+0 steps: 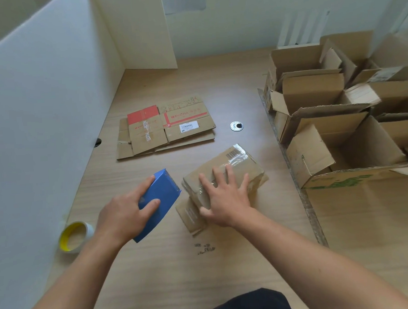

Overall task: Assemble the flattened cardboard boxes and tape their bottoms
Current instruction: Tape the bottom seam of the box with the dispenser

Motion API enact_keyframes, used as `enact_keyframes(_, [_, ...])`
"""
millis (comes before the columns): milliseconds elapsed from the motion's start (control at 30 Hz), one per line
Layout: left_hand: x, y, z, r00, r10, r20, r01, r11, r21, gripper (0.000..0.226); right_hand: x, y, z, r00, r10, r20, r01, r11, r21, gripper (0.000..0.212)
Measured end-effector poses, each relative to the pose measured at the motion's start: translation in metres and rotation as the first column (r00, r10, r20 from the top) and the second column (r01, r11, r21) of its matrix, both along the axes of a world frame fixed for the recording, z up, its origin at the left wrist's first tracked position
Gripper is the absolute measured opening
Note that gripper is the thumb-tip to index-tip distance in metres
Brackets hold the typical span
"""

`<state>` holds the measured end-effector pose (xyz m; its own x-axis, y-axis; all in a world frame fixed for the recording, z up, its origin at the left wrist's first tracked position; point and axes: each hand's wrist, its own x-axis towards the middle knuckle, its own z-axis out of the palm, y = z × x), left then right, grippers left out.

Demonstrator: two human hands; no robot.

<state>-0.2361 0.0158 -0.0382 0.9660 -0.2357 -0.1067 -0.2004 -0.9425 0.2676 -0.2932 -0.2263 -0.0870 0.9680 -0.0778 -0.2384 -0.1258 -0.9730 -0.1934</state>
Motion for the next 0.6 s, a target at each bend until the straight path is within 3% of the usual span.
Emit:
enact_keyframes(133, [-0.003,0.002,-0.002,1.0,-0.019,-0.011,0.019,1.0,-0.013,0.057,-0.003,-0.026,0.005,0.969,0.244,-0.042,-0.241,0.969,0.057,0.087])
enact_keyframes(200, [-0.006,0.003,-0.003,0.999,-0.043,-0.009,0.043,0.999,-0.025,0.058,-0.007,-0.035,0.004,0.958,0.288,-0.014,-0.286,0.955,0.08,0.085])
enact_keyframes(433, [-0.012,0.007,0.0,0.986,-0.161,0.038,0.165,0.98,-0.113,0.061,-0.006,-0.042,0.0,0.959,0.279,0.058,-0.284,0.948,0.141,0.075])
enact_keyframes(600, [-0.018,0.017,0.006,0.899,-0.362,0.247,0.401,0.907,-0.127,0.058,-0.008,-0.039,0.012,0.969,0.226,0.102,-0.245,0.936,0.252,0.06])
